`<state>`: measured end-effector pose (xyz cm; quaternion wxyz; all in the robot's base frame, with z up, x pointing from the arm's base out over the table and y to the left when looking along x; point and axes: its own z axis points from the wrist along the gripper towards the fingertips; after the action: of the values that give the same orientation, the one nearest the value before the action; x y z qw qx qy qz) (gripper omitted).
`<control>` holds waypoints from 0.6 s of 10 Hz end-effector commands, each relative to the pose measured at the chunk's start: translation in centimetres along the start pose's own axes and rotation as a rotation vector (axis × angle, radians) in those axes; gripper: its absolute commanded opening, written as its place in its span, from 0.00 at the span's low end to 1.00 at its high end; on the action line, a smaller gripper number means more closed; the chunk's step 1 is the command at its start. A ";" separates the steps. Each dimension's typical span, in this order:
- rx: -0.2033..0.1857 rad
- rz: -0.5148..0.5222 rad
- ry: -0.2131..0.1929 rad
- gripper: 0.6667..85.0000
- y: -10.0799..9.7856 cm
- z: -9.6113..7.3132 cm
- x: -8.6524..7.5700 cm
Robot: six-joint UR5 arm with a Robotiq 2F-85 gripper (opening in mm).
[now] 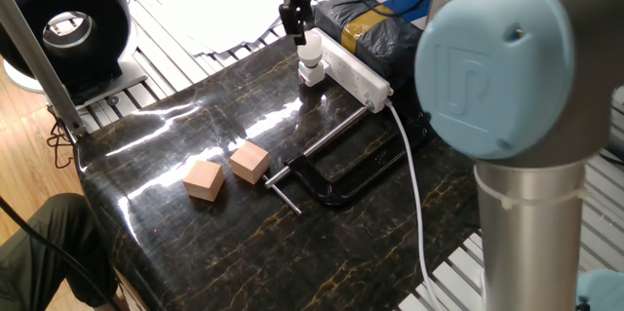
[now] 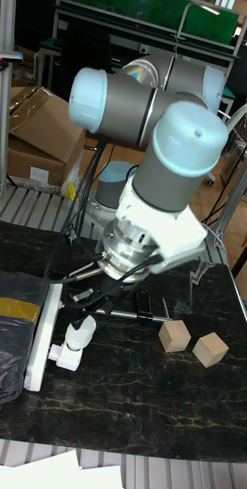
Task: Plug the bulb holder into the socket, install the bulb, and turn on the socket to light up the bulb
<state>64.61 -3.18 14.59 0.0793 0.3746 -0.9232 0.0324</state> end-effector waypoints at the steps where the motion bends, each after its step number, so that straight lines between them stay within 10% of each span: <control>1: 0.018 -0.246 -0.093 0.75 1.0 -0.3 -0.7; 2: 0.047 -0.304 -0.142 0.75 1.1 0.4 -0.9; 6: 0.140 -0.462 -0.121 0.75 -0.9 1.0 0.6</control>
<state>64.59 -3.72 13.99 0.0204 0.5334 -0.8445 0.0427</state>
